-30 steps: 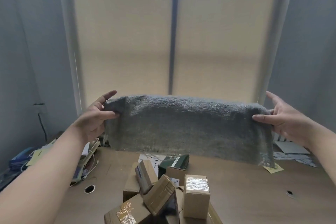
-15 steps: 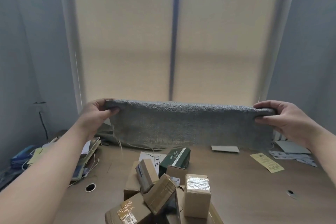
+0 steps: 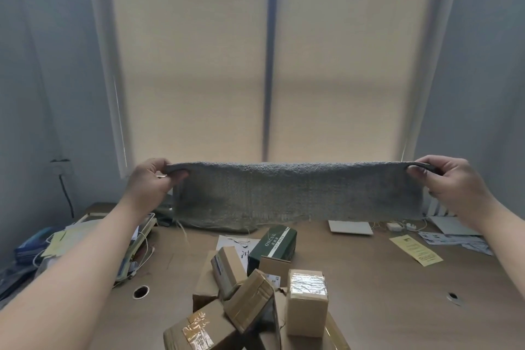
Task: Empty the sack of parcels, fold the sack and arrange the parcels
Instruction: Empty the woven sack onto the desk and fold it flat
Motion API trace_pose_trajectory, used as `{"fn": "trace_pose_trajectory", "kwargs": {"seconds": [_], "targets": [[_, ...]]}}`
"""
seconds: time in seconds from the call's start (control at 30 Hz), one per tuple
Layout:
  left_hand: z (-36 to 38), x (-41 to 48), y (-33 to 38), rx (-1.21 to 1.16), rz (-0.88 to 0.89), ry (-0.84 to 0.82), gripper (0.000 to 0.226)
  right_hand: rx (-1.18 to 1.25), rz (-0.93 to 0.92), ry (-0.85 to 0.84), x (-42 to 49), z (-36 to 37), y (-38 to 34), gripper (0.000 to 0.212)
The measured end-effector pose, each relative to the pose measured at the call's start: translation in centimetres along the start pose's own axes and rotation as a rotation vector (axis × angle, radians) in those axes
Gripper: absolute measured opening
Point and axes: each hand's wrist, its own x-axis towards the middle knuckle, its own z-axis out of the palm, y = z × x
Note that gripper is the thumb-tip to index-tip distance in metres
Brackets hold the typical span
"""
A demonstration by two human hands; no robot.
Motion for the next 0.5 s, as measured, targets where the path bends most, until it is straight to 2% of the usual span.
{"fn": "trace_pose_trajectory", "kwargs": {"seconds": [0.07,0.17,0.3,0.43,0.5], "targets": [[0.7,0.0,0.2,-0.008,-0.063,-0.025,0.023,0.048,0.008,0.036,-0.5,-0.2,-0.2,0.063],[2.1,-0.2,0.7,-0.081,-0.156,-0.085,0.024,0.072,0.056,0.094,-0.6,-0.8,0.7,0.035],[4.0,-0.2,1.7,-0.229,-0.239,-0.113,0.024,0.146,0.093,0.114,-1.0,-1.1,1.7,0.065],[6.3,0.0,2.6,-0.356,-0.291,-0.147,0.028,0.235,0.069,0.180,-1.5,-2.8,3.5,0.061],[7.6,-0.3,3.2,-0.426,-0.316,-0.191,0.028,0.294,0.061,0.216,-1.8,-3.8,4.8,0.050]]}}
